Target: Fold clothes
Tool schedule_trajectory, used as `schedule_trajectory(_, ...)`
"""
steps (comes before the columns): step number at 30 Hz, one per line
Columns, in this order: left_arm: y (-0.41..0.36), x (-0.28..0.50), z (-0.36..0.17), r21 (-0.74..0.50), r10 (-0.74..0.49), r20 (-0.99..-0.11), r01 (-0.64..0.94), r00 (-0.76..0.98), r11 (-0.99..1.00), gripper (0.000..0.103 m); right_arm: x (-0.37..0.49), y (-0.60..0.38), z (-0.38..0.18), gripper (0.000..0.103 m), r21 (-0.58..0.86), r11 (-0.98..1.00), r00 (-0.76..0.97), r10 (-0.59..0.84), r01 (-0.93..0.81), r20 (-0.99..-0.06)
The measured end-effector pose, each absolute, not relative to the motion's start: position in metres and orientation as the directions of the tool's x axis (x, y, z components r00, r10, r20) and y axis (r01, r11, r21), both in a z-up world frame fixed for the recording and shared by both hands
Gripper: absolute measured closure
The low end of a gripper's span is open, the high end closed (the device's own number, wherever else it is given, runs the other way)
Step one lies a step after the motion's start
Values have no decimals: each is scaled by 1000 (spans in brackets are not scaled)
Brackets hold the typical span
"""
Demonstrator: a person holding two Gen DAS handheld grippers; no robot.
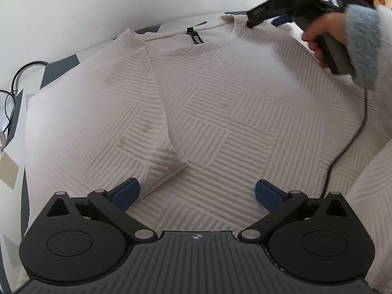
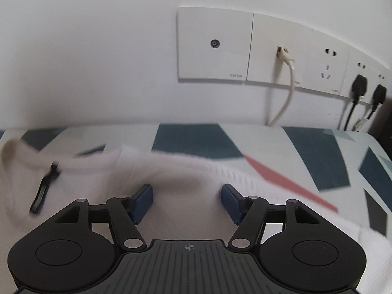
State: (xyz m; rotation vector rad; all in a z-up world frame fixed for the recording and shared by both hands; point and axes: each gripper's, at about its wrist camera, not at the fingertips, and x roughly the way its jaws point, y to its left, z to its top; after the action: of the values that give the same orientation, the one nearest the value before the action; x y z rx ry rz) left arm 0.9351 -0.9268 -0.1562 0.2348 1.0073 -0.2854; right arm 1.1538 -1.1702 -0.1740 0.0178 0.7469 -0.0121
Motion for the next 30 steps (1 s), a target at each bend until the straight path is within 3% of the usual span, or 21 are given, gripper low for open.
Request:
schedule_trajectory(7,-927,929,-158,63,-123,-847,327,517,943,0,1184,-1175,-173,37,14,1000,721,-1,15,-693)
schedule_trajectory(11,-927,929,-159,62,-120,-842,316,526,947,0,1176,-1184,-165,16,81,995,700,17,58,-714)
schedule_trajectory(13,-928,927,-159,65,-113,-841,306,529,950,0,1147,-1192,-152,13,162,984,740,55,73,-670)
schedule_trajectory(15,-929,928,-158,68,-108,-844,304,526,950,0,1113,-1196,-140,1,203,978,775,91,48,-625)
schedule_trajectory(19,-931,930,-156,79,-103,-849,318,519,945,0,1048,-1202,-121,1,172,985,804,90,15,-587)
schedule_trajectory(22,-935,925,-155,111,-90,-840,331,534,937,0,1009,-1224,-111,1,167,976,788,-10,143,-615)
schedule_trajectory(25,-941,910,-158,83,-151,-832,388,534,918,0,962,-1260,-106,1,192,918,738,-140,346,-660)
schedule_trajectory(27,-946,898,-160,46,-198,-826,414,528,909,0,927,-1274,-104,1,131,884,686,-246,449,-685)
schedule_trajectory(30,-954,881,-163,12,-256,-804,445,536,896,0,875,-1282,-110,1,55,895,656,-281,443,-701)
